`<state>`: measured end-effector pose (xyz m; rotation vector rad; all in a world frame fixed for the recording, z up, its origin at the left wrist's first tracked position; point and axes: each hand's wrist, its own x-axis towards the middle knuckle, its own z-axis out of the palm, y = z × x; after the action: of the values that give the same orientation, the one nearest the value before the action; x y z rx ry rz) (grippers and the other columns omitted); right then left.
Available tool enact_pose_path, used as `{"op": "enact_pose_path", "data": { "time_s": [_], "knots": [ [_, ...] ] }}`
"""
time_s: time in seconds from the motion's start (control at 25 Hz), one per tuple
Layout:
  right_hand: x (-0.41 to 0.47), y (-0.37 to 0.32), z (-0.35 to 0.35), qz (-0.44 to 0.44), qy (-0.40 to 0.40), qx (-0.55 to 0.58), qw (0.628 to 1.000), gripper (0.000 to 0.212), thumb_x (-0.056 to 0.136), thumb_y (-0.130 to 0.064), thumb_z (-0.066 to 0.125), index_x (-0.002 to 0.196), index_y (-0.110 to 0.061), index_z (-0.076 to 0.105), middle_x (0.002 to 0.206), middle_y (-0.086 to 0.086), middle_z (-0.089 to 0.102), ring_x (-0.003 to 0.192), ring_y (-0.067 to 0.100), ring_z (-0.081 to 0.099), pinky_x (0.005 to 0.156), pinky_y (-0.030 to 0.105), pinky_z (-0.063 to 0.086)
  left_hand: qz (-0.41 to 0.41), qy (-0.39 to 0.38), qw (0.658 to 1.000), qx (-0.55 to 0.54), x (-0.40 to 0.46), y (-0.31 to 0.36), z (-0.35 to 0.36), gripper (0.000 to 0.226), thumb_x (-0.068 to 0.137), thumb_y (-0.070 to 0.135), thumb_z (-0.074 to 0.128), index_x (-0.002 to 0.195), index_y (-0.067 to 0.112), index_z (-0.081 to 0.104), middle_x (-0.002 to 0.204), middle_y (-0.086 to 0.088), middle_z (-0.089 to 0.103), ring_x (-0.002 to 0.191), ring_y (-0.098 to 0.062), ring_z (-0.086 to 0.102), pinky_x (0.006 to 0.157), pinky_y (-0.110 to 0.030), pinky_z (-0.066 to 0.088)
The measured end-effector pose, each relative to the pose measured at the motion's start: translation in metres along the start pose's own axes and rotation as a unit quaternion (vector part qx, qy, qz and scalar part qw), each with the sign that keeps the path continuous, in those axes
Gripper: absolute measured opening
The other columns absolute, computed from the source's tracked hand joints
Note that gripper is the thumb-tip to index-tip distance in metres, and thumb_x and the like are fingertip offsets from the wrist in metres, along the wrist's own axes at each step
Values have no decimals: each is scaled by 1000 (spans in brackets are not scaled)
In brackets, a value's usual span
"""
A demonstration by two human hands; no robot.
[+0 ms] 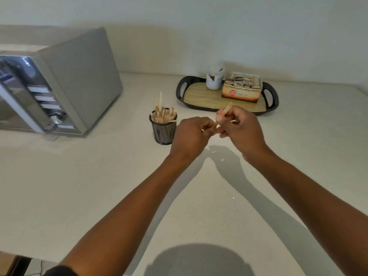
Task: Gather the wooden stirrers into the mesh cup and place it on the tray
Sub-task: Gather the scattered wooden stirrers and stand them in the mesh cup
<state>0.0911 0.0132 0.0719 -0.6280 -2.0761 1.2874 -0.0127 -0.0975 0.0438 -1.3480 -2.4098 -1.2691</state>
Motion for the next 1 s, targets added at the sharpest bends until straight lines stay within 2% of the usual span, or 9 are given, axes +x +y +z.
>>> {"op": "enact_pose_path", "data": {
  "time_s": [0.16,0.28,0.36,0.52,0.68,0.8,0.88,0.92,1.0],
  "knots": [
    [17,-41,36,-86,8,-27,996,9,92,-24,63,85,-19,66,74,2,71,70,18,71,72,43,60,-10,54,998,4,6,-6,-36,19,87,37,68,80,20,72,71,9,69,63,-7,62,65,-35,54],
    [41,-72,57,-160,0,-31,987,9,86,-17,69,80,-14,63,73,5,71,67,21,70,68,44,59,-25,90,994,56,25,-16,-73,18,82,37,71,78,19,72,71,5,70,63,-11,64,63,-31,52],
    [63,-88,73,-192,6,-63,979,11,82,-19,72,80,-12,64,75,2,71,69,20,69,70,43,57,-39,72,993,85,42,-24,-97,19,82,38,70,82,20,72,76,5,72,66,-12,66,65,-30,52],
    [98,-93,107,-179,-24,-112,977,9,81,-18,75,82,-11,70,72,-9,68,68,10,68,74,41,59,-104,17,988,109,70,-46,-127,15,87,30,69,96,19,74,87,2,73,71,-15,69,69,-27,54],
    [109,-74,130,-170,-57,-137,974,9,83,-15,74,80,-8,69,79,4,72,72,22,70,71,45,58,-132,1,986,99,76,-66,-128,11,85,24,73,92,16,74,84,1,72,68,-14,71,61,-22,53],
    [112,-62,138,-189,-63,-156,967,13,84,-23,74,85,-11,69,78,-3,68,70,10,66,68,29,55,-135,2,986,101,73,-83,-125,8,85,20,73,93,17,74,92,-1,74,69,-13,70,69,-29,57],
    [115,-58,138,-197,-36,-153,968,11,90,-25,67,90,-14,70,79,-9,65,67,-2,58,67,18,48,-129,29,985,108,71,-91,-122,11,89,16,68,99,20,72,96,0,74,67,-8,66,67,-25,53],
    [117,-56,137,-197,-27,-148,969,12,93,-21,61,94,-14,70,83,-9,66,71,-3,58,71,20,48,-121,46,985,116,70,-94,-121,16,91,14,65,103,21,71,99,1,73,69,-8,64,68,-23,50],
    [119,-51,135,-196,-37,-159,967,22,98,-14,50,109,-12,69,101,-3,70,92,9,63,86,26,50,-94,67,983,140,69,-98,-119,31,93,6,58,117,24,67,109,1,71,84,-10,65,74,-23,48]
  ]
}}
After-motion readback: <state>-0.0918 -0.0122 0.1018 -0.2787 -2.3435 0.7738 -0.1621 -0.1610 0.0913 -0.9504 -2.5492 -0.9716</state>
